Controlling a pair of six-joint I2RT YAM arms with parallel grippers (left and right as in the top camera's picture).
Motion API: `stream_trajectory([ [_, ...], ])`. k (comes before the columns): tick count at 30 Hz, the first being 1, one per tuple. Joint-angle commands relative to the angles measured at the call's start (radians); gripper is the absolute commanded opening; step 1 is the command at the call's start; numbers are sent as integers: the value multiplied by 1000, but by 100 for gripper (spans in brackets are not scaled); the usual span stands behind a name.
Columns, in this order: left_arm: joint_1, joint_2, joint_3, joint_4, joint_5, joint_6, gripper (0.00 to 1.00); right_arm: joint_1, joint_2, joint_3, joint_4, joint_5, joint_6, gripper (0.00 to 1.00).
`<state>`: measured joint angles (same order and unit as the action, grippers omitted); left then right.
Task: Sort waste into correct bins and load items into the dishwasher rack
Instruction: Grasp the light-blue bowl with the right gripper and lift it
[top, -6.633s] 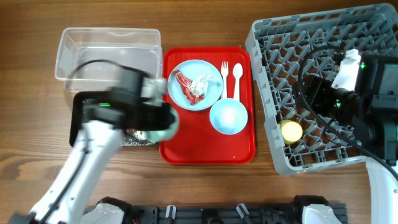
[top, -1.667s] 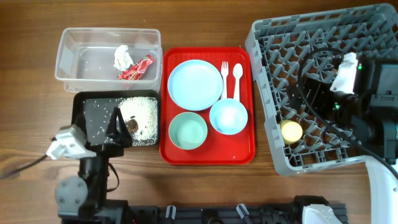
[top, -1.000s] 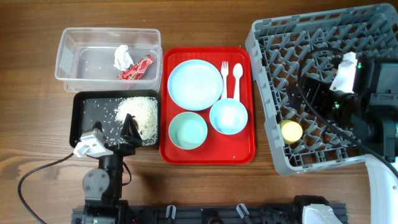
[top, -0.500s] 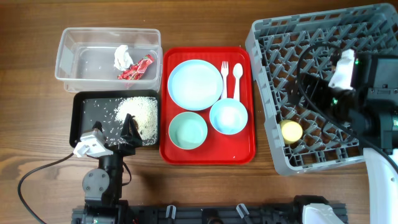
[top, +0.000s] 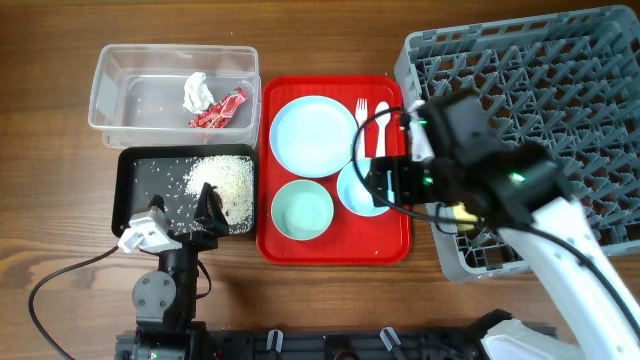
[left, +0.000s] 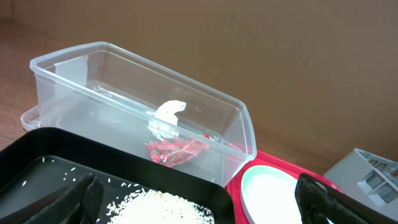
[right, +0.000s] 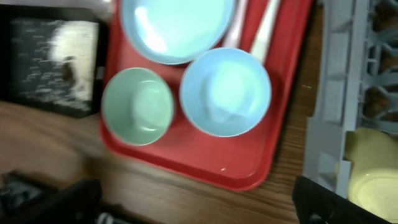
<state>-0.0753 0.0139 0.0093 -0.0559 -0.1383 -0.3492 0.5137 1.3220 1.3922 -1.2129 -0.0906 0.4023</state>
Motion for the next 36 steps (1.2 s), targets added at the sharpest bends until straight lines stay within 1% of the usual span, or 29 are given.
stream_trajectory([
  [1, 10, -7, -3, -1, -19, 2, 100, 2, 112, -41, 58, 137, 27, 94],
  [3, 10, -7, -3, 0, -19, 2, 100, 2, 187, -85, 113, 117, -14, 88],
  [4, 10, -7, -3, 0, -19, 2, 100, 2, 262, -98, 140, 113, -38, 85],
  [5, 10, -7, -3, 0, -19, 2, 100, 2, 298, -98, 151, 109, -53, 84],
  [9, 10, -7, -4, -1, -19, 2, 100, -25, 441, -98, 209, 111, -60, 78],
  [11, 10, -7, -3, 0, -19, 2, 100, -49, 517, -98, 243, 134, -59, 72],
  [13, 10, -7, -3, 0, -19, 2, 100, -72, 566, -98, 259, 136, -62, 70],
  [14, 10, -7, -3, 0, -19, 2, 100, -85, 594, -98, 258, 119, -70, 61],
  [15, 10, -7, -3, -1, -19, 2, 100, -94, 612, -98, 256, 82, -102, 46],
  [16, 10, -7, -3, -1, -19, 2, 100, -100, 623, -98, 256, 53, -119, 35],
  [17, 10, -7, -3, 0, -19, 2, 100, -102, 627, -98, 254, 53, -119, 22],
  [18, 10, -7, -3, 0, -19, 2, 100, -102, 626, -98, 252, 62, -117, 12],
  [19, 10, -7, -3, 0, -19, 2, 100, -102, 622, -98, 249, 69, -114, 4],
  [23, 10, -7, -3, 0, -19, 2, 100, -102, 586, -93, 237, 85, -113, 4],
  [25, 10, -7, -3, -1, -19, 2, 100, -102, 542, -83, 212, 134, -105, 4],
  [27, 10, -7, -3, 0, -19, 2, 100, -102, 455, -82, 187, 202, -96, 4],
  [29, 10, -7, -3, 0, -19, 2, 100, -102, 337, -82, 167, 301, -57, 4],
  [33, 10, -7, -3, 0, -19, 2, 100, -102, 132, -82, 155, 483, -56, 4],
  [34, 10, -7, -3, -1, -19, 2, 100, -102, 92, -82, 146, 549, -31, 4],
  [36, 10, -7, -3, 0, -19, 2, 100, -107, 15, -82, 110, 746, 78, 4],
])
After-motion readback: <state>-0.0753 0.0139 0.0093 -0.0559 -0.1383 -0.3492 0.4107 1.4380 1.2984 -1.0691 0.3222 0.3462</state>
